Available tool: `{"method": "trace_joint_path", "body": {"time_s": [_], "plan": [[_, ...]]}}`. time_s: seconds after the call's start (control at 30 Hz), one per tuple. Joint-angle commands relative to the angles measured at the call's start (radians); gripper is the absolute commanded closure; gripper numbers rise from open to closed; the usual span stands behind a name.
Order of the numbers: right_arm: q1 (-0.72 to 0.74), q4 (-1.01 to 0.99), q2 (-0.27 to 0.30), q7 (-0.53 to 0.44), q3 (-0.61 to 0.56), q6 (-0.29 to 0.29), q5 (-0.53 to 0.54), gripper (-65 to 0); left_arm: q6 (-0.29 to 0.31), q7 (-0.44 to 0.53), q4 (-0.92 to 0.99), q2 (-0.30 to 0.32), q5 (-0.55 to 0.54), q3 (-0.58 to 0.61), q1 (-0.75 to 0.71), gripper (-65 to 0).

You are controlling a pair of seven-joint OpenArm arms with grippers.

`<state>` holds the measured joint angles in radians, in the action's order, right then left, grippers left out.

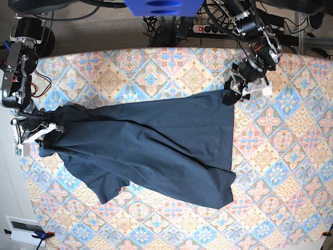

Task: Layout the t-shirt on the table in an organized manner, then fold the t-shirt properly
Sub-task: 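Grasp the shirt shoulder edge with the left gripper, adjusting position, then pull the shoulder edge with the left gripper away from the right gripper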

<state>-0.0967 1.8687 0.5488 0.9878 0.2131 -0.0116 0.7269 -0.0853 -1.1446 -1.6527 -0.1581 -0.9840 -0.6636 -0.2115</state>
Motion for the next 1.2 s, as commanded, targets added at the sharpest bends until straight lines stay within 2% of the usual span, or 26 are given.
{"method": "trace_joint_path", "body": {"time_s": [0.0,0.1,0.13,0.27,0.33,0.47,0.63,0.73,0.9,0.97,1.17], "plan": [[0.015,0.018,0.023,-0.025,0.010,0.003,0.006,-0.8,0.002,-0.005,0.007,0.001,-0.014,0.002,0.017,-31.3],[-0.001,0.018,0.023,-0.025,0.010,0.003,0.006,-0.8,0.002,-0.005,0.052,0.001,-0.014,0.002,0.042,-31.0],[-0.015,0.018,0.023,-0.025,0.012,0.003,0.006,-0.8,0.003,-0.008,0.053,0.001,-0.013,0.002,0.044,-29.1],[-0.044,0.018,0.023,-0.028,0.018,0.003,0.003,-0.8,0.026,-0.013,0.050,0.001,-0.020,0.003,0.036,-12.1],[-0.041,0.018,0.023,-0.030,0.018,0.003,0.003,-0.8,0.048,-0.015,0.035,0.001,-0.022,0.000,0.034,0.0],[-0.041,0.018,0.023,-0.030,0.018,0.003,0.003,-0.8,0.048,-0.021,-0.068,0.019,-0.022,-0.038,0.027,0.0],[-0.036,0.010,0.023,-0.030,0.018,0.003,0.003,-1.5,0.048,-0.042,-0.139,0.134,-0.023,-0.077,0.059,0.0],[-0.036,0.012,0.023,-0.025,0.018,0.003,0.003,-8.6,0.048,-0.045,-0.134,0.193,-0.059,-0.135,0.059,0.0],[-0.041,0.016,0.023,-0.022,0.013,0.003,0.007,-27.9,0.049,-0.045,-0.083,0.269,-0.103,-0.193,0.059,0.0],[-0.044,0.016,0.023,-0.022,0.007,0.003,0.006,-32.8,0.049,-0.045,-0.063,0.288,-0.121,-0.199,0.053,0.0],[-0.139,0.038,0.023,0.076,0.009,0.003,0.009,-33.7,0.049,-0.058,-0.034,0.292,-0.146,-0.199,0.056,0.0]]}}
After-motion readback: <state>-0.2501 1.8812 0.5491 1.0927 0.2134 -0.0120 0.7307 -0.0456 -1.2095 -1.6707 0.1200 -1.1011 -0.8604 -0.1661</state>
